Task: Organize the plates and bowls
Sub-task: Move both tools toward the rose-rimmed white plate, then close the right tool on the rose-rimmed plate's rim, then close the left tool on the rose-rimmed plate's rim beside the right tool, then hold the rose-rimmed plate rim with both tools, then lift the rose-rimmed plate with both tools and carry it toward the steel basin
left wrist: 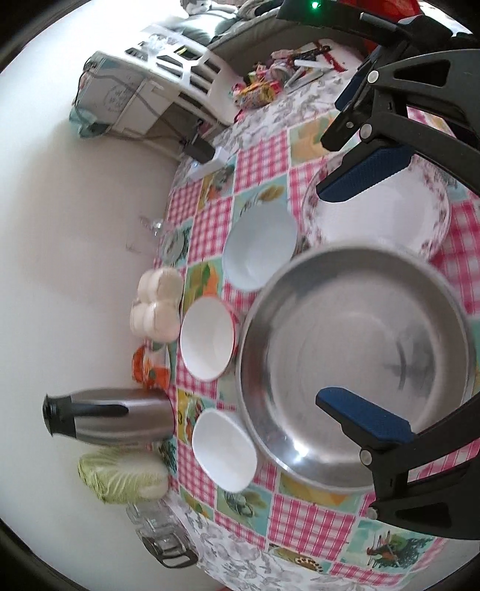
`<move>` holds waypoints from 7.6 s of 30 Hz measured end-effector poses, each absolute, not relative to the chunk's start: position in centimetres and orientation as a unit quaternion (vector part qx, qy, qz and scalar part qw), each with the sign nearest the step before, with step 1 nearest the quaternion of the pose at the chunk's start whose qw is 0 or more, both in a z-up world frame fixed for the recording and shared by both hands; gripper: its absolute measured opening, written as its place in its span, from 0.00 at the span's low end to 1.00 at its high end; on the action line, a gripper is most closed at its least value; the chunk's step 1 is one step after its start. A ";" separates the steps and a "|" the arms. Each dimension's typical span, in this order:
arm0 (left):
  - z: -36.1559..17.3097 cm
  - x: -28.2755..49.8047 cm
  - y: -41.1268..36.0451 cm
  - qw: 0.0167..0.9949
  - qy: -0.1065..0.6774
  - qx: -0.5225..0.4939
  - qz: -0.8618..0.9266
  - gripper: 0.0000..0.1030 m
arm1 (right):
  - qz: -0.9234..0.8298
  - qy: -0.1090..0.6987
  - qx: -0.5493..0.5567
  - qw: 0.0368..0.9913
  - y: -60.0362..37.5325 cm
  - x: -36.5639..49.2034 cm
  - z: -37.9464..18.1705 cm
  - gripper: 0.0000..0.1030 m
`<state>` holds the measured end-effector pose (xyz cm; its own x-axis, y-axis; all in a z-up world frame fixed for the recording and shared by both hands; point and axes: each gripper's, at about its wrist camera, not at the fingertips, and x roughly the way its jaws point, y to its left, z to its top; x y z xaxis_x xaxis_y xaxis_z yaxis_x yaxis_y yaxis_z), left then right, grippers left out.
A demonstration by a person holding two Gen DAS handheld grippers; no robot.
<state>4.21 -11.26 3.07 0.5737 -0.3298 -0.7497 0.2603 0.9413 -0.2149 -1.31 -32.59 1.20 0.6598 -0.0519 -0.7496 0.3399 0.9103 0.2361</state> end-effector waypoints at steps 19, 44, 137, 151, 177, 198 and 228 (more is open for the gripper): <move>0.9 0.0 -18.3 0.858 0.473 -0.027 -0.197 0.97 | -0.167 0.365 0.260 0.878 -38.7 -5.2 0.8 1.00; -3.8 -0.5 -16.7 0.801 0.573 -0.105 -0.139 0.96 | -0.111 0.432 0.270 0.853 -37.2 -3.3 -3.0 0.98; -9.0 2.6 -15.3 0.792 0.558 -0.212 -0.128 0.13 | -0.117 0.446 0.319 0.828 -40.1 -4.0 -6.7 0.14; -8.9 2.7 -15.6 0.789 0.564 -0.206 -0.132 0.12 | -0.114 0.444 0.315 0.831 -40.4 -4.9 -6.0 0.08; -7.8 2.4 -16.0 0.790 0.566 -0.184 -0.145 0.13 | -0.086 0.419 0.322 0.845 -40.5 -5.3 -5.5 0.08; -1.8 2.4 -14.9 0.827 0.500 -0.164 -0.198 0.13 | -0.099 0.348 0.301 0.882 -39.5 -7.5 0.0 0.08; 0.8 6.8 4.4 0.828 0.461 -0.284 -0.147 0.13 | -0.012 0.356 0.261 0.897 -22.0 0.3 3.7 0.10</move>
<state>6.81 4.38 0.85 0.5311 -0.5059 -0.6797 -0.0182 0.7952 -0.6060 0.35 -22.03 3.68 0.7459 0.1635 -0.6457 0.2081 0.8637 0.4590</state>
